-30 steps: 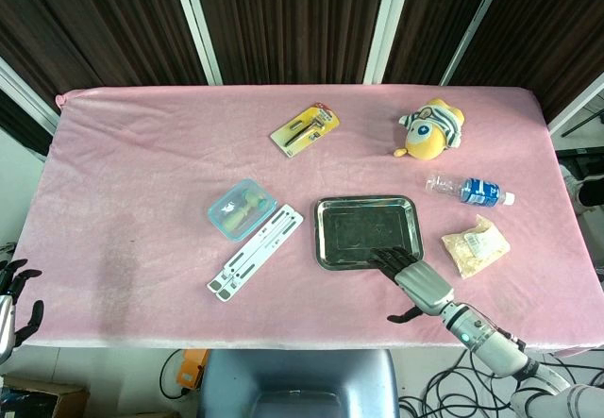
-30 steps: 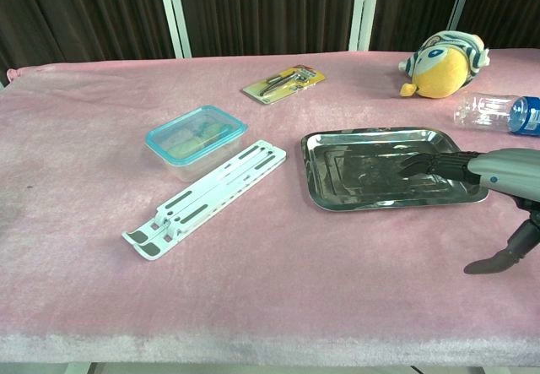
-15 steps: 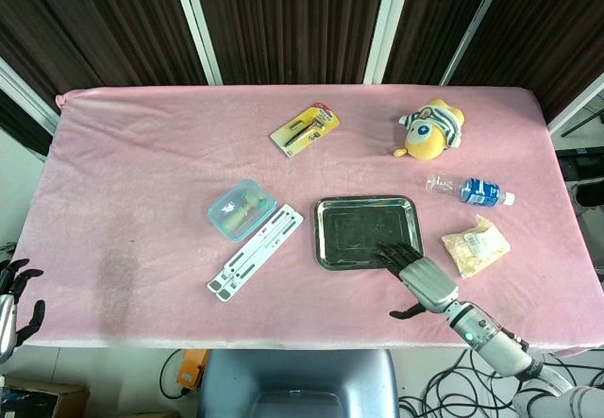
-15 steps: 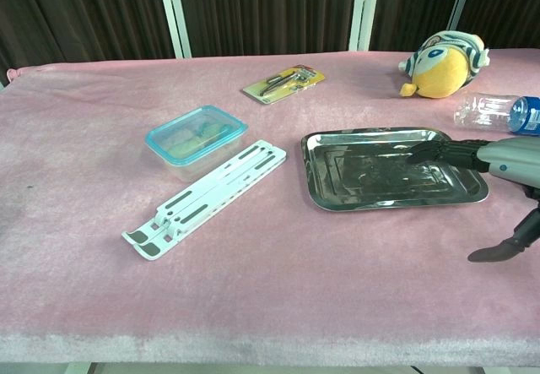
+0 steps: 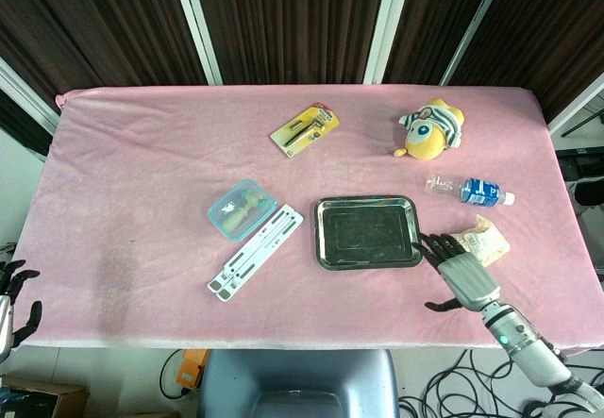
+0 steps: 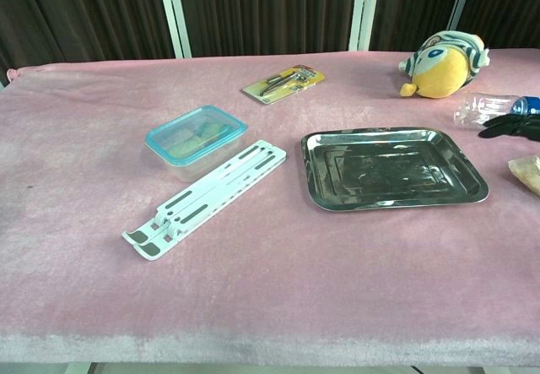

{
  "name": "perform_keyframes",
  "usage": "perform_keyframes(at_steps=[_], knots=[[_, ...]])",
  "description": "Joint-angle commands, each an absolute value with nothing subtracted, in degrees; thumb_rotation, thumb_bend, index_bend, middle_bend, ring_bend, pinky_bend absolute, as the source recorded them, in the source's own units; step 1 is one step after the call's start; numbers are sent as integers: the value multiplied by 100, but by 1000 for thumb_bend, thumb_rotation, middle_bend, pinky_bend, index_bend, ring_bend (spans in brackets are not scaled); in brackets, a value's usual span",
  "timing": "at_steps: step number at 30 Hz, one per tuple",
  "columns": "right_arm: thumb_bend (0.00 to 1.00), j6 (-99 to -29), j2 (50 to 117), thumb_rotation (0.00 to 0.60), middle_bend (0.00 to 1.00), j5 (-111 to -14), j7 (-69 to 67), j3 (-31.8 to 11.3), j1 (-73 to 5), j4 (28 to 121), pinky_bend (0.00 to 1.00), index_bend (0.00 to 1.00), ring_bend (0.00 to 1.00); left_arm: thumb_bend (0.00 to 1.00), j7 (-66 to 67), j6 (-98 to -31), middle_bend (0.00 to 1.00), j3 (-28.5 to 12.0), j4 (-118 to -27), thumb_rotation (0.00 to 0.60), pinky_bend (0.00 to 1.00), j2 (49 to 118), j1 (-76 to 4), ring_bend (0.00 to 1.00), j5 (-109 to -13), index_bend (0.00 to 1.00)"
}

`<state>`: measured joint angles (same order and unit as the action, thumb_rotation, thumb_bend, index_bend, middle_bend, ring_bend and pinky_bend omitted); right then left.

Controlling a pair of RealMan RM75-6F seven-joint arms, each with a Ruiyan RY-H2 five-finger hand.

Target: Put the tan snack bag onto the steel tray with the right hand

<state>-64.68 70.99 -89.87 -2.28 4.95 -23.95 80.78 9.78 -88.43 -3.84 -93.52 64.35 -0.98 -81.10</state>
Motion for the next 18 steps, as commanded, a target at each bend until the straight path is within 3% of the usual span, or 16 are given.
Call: perform_keyframes(at_steps=[1, 18], knots=[[176, -6517, 6949, 600, 0, -8652, -173, 340, -2256, 7940, 194, 0, 0, 435, 991, -8846, 192, -385, -9360, 600, 347, 6439, -101, 129, -8115, 320], [176, -4978, 7013, 600, 0, -7661, 10, 69, -2650, 6961, 199, 0, 0, 435, 988, -8795, 192, -406, -9372, 600, 347, 6430, -109, 129, -8021, 320]])
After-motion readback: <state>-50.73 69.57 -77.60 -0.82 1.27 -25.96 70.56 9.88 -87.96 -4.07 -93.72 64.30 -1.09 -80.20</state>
